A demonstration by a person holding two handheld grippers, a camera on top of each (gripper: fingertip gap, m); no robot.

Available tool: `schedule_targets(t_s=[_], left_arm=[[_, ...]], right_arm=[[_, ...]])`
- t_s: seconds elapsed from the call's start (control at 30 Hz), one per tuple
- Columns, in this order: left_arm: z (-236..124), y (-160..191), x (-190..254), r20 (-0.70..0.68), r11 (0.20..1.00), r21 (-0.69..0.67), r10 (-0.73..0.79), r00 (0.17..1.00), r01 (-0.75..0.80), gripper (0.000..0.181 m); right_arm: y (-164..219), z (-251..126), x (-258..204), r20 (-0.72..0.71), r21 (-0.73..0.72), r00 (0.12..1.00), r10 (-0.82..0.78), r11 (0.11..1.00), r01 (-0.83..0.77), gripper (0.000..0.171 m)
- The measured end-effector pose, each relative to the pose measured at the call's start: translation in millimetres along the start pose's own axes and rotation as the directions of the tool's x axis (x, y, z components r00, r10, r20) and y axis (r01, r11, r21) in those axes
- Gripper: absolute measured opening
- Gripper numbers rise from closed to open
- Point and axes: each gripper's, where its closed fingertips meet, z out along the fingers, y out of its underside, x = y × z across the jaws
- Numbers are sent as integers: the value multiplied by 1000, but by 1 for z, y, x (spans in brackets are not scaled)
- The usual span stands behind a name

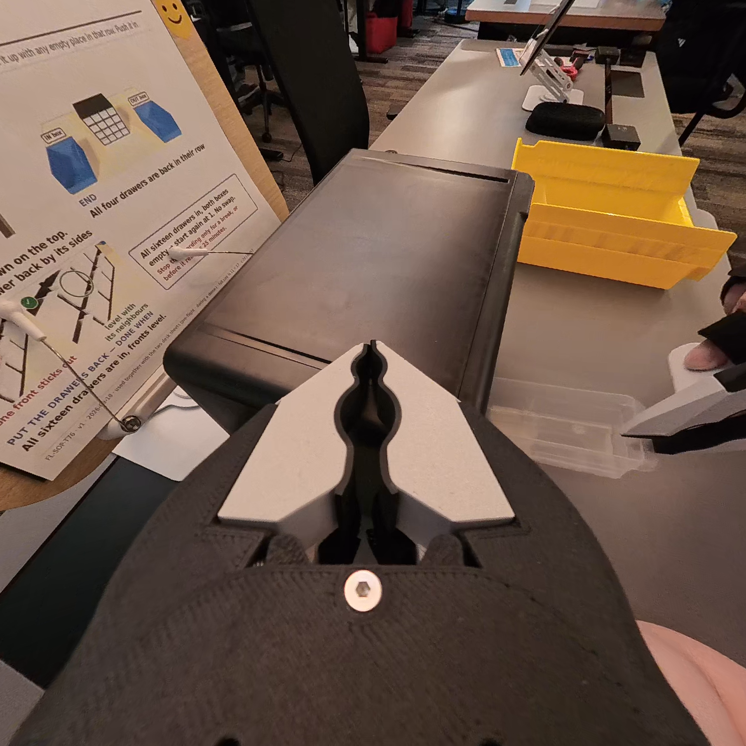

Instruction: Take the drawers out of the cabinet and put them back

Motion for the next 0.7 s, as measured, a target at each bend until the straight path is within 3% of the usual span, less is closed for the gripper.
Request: schedule_targets(t_s=[0.3,0.5,0.6,0.7], left_arm=[[0,0,0,4,1000,-2,1,1000,-1,0],[0,0,0,-2,1000,3,-2,1000,2,0],[0,0,0,-5,1000,5,-1,1000,1,0],[0,0,0,-5,1000,6,-3,1000,3,0]], right_arm=[[-3,0,-8,24,2,1000,-4,1000,4,16],[6,-41,-36,135,78,981,142,985,-153,16],[57,-91,-17,-1,-30,965,264,964,-264,16],[132,-169,32,-292,-129,864,410,878,-461,16]])
